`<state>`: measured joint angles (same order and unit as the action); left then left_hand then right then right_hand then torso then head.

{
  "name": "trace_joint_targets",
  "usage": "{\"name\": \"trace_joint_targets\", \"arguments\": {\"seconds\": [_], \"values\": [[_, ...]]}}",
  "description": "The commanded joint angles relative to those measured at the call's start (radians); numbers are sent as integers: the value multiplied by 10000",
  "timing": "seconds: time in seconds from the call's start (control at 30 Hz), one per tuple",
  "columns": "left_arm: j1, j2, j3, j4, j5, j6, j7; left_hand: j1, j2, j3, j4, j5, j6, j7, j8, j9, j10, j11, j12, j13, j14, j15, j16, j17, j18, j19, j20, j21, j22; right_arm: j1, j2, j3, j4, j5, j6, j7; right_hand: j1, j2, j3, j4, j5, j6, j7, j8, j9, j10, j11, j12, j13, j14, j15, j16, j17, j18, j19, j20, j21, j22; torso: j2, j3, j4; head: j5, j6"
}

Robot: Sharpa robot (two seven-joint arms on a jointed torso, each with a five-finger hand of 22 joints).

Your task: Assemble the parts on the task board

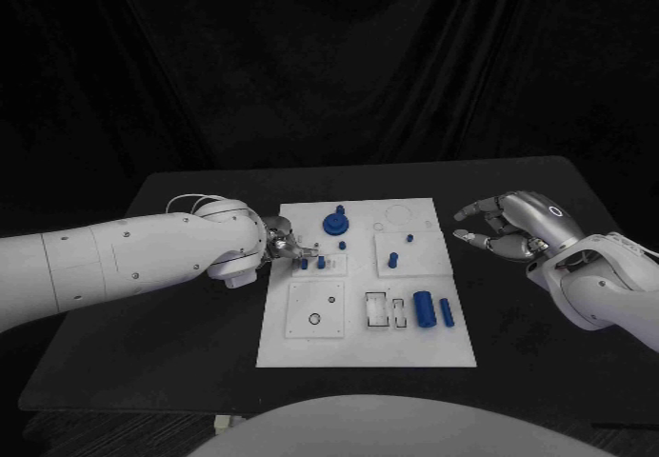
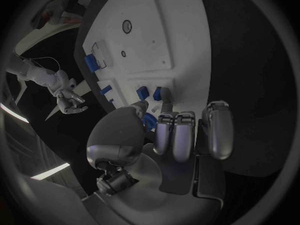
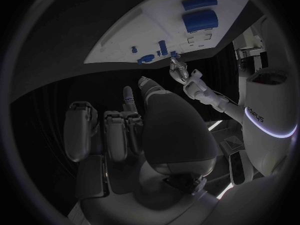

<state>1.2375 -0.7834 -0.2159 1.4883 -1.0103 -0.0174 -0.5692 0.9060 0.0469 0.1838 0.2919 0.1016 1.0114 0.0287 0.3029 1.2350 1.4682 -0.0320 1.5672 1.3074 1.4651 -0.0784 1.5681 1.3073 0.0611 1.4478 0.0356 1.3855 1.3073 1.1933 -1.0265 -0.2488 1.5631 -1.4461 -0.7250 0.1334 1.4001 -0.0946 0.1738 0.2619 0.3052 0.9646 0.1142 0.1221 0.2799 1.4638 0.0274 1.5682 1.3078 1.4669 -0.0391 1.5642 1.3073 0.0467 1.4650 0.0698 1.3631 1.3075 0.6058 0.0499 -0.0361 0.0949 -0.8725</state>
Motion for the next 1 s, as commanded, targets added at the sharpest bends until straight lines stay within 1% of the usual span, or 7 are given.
{"name": "trace_joint_targets", "arguments": {"seconds": [0.03, 0.37, 0.57, 0.67, 0.83, 0.9, 1.0], "values": [[-13, 13, 4, 1, 20, 60, 73, -149, 42, -147, -4, -68, 46, 12, 122, 164, 1026, -37, 36, 2634, 1057, -13, 27, 2635, -83, 3, -11, -52, 1597, -26, -1, 6, -2, -16, 20, -158, -21, 115, 60, -12, 23, 43, 6, -68, -9, 1070, 73, 26, 2630, 986, 62, -37, 2402, 25, 115, 59, -26, 1981, 0, 1, 1, 3, -1], [-14, -65, 4, 4, 20, -362, 210, -53, 150, -355, -13, 25, 35, -43, 417, 549, 1026, -83, 36, 2634, 1057, -52, 27, 2635, -92, 37, -46, -33, 1634, -27, -23, 6, 7, -16, 5, -144, -17, 115, 62, -20, 41, 52, 5, -70, -15, 1070, 71, 26, 2630, 983, 61, -43, 2389, 27, 109, 58, -39, 1978, 1, -5, 3, 5, -1], [11, -350, 8, 248, -177, -1695, 1458, 12, 14, -734, -22, -148, -76, -76, 698, 920, 1026, -117, 36, 2634, 1057, -86, 27, 2635, -108, 86, -81, 10, 1685, -27, -102, 6, 62, -14, -48, -120, -20, 115, 62, -20, 42, 52, 5, -71, -16, 1070, 71, 26, 2630, 984, 61, -40, 2394, 26, 112, 58, -32, 1980, 1, -8, 16, -40, -1], [174, -519, 10, 405, -596, -2395, 2384, 274, -184, -1027, -20, -222, -254, -65, 748, 966, 1026, -114, 36, 2634, 1057, -92, 27, 2635, -128, 140, -92, 78, 1740, -26, -154, 7, 98, -13, -90, -112, -25, 113, 59, -18, 43, 53, 6, -72, -18, 1070, 72, 26, 2630, 983, 60, -42, 2392, 27, 109, 58, -40, 1978, 8, -10, 0, -57, -1], [701, -645, 12, 399, -917, -2890, 4081, 1432, -308, -1508, -29, -243, -903, 117, 521, 875, 1011, 39, 15, 2618, 1057, 47, 27, 2635, -110, 56, 12, -38, 1757, -24, -218, 7, 144, 11, -124, -115, -30, 113, 58, -14, 42, 54, 7, -73, -18, 1070, 72, 26, 2630, 983, 60, -43, 2389, 27, 109, 58, -40, 1978, 21, 4, -5, -86, -1], [883, -667, 12, 373, -981, -2895, 4609, 2334, -314, -1712, -64, -163, -1609, 357, -138, 380, 516, 238, -694, 2088, 1015, 192, -24, 2568, -100, -14, 135, -125, 1773, -24, -226, 7, 149, 44, -126, -111, -39, 116, 56, -8, 44, 57, 8, -73, -19, 1070, 73, 26, 2630, 983, 60, -43, 2388, 27, 111, 58, -37, 1979, 17, 8, -4, -103, -1], [1092, -665, 12, 294, -1418, -2793, 5512, 3506, -364, -1891, -226, -105, -1650, 578, -841, -793, -192, 434, -1739, 1366, 480, 377, -700, 1725, -41, -231, 327, -410, 1742, -23, -226, 7, 158, 78, -130, -101, -41, 122, 58, -6, 51, 60, 7, -73, -20, 1070, 73, 26, 2630, 983, 61, -42, 2390, 26, 111, 58, -36, 1979, 30, 10, -5, -88, -1]]}}
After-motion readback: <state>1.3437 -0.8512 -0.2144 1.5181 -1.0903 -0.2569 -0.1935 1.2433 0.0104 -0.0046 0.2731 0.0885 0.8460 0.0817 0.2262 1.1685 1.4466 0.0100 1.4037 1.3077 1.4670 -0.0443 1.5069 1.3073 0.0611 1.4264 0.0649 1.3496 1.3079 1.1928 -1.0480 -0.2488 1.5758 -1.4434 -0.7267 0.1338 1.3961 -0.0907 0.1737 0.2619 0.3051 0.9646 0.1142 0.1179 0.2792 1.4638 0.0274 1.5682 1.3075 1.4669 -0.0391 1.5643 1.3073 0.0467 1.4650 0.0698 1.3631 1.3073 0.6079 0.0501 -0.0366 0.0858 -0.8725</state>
